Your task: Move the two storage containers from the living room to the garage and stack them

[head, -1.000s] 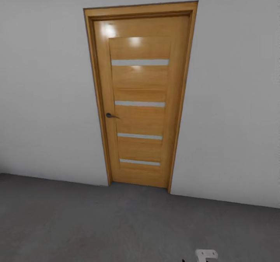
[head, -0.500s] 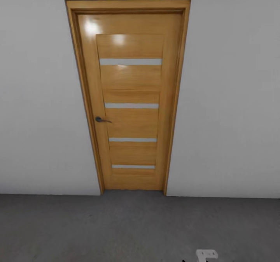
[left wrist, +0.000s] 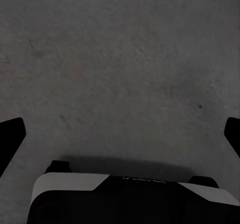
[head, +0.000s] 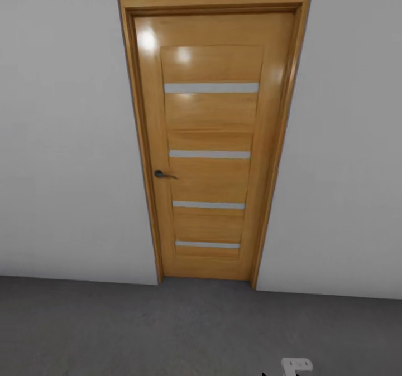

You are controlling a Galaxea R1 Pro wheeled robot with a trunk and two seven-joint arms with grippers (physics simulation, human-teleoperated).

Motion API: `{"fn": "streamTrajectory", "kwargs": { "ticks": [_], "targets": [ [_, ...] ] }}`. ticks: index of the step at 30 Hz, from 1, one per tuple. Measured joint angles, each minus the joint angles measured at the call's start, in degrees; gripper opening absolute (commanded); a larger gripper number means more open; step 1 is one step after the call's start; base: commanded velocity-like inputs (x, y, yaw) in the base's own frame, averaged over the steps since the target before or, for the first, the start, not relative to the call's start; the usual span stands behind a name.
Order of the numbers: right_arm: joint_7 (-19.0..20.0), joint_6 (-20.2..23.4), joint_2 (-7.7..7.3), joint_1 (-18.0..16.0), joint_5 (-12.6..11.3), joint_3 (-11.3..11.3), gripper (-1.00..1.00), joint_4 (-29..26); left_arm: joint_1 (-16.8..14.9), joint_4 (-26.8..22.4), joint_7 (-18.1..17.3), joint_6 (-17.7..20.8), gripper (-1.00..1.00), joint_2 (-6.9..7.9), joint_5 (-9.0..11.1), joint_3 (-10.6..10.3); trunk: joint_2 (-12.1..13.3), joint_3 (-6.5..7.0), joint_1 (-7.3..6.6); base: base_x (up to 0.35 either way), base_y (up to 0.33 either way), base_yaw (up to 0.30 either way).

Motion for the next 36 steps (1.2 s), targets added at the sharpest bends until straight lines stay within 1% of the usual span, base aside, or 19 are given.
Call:
{"fn": "streamTrajectory", "kwargs": {
  "ticks": [4,13,20,28,36],
  "targets": [
    [-0.01,-0.01,0.0,0.0,0.0,-0.01,1.0,-0.01,0.0,0.01,0.0,-0.01,1.0,0.0,0.01,0.07,0.0,0.0,0.01,0.081,0.025,0.161],
    [-0.01,0.0,0.0,0.0,0.0,-0.04,1.0,-0.01,0.0,0.01,0.0,-0.01,1.0,-0.04,0.0,0.04,0.0,0.0,0.02,0.009,0.003,0.018],
    [-0.02,-0.03,0.0,0.01,0.0,-0.06,1.0,-0.01,-0.01,0.01,0.0,-0.01,1.0,-0.03,-0.01,0.04,0.0,0.1,0.02,0.0,0.0,-0.102],
    [-0.01,-0.02,0.0,0.0,0.0,-0.06,1.0,-0.01,0.0,0.01,0.0,0.07,1.0,0.0,-0.05,-0.07,0.0,0.13,0.02,0.008,0.0,-0.017],
    [-0.01,-0.02,0.0,0.0,0.0,0.0,1.0,-0.01,0.0,0.01,0.0,0.17,1.0,0.08,-0.06,-0.13,-0.01,0.13,-0.01,0.26,0.0,-0.001]
  ]
}}
